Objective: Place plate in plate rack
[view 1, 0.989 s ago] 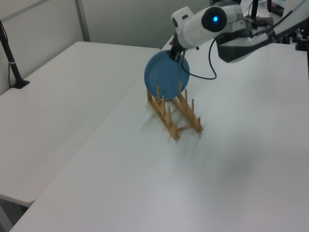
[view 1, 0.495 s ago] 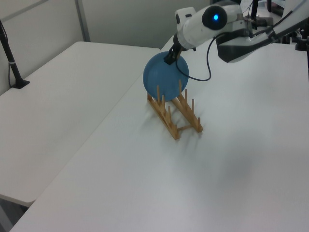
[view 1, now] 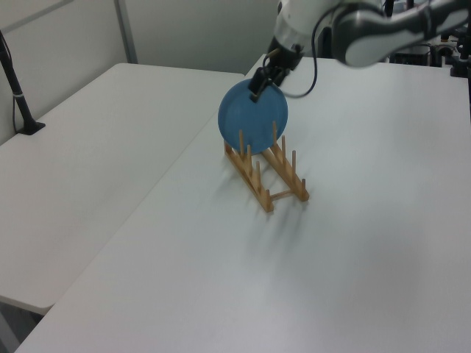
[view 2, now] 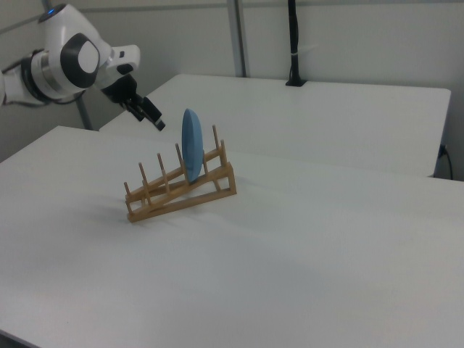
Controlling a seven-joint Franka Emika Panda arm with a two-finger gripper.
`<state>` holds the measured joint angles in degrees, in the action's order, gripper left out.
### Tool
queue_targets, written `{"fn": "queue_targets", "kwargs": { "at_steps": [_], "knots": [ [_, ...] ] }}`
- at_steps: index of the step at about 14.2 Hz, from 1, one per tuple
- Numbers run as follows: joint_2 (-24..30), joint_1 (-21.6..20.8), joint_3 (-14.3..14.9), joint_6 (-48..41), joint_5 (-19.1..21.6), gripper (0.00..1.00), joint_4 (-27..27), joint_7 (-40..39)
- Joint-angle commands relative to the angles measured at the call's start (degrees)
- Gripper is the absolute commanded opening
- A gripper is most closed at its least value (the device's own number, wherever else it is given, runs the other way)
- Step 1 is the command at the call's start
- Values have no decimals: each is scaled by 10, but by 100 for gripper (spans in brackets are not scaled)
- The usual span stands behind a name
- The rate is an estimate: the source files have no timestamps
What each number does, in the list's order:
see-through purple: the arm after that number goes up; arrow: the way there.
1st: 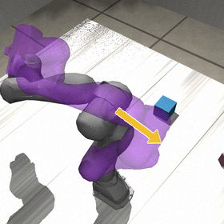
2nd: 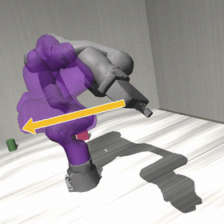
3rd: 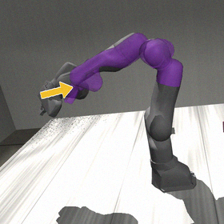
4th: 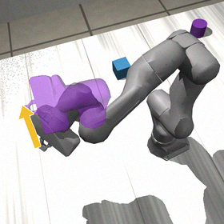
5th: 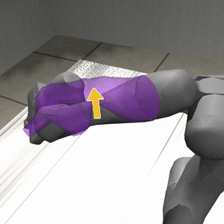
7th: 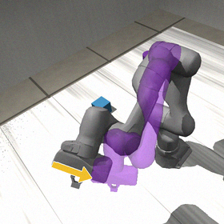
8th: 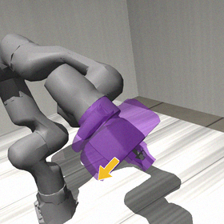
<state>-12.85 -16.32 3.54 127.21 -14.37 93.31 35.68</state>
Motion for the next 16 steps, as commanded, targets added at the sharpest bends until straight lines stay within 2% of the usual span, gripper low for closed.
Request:
{"fn": "queue_targets", "kwargs": {
  "at_steps": [1,6,8,10,16],
  "knots": [
    [46,53,-15,-144,149,100,4,-164],
    [85,108,-18,-266,159,100,6,-222],
    [99,136,-30,-302,159,100,7,-242],
    [100,139,-30,-303,158,100,14,-303],
    [102,141,-22,-304,157,100,11,-309]
  ]
}}
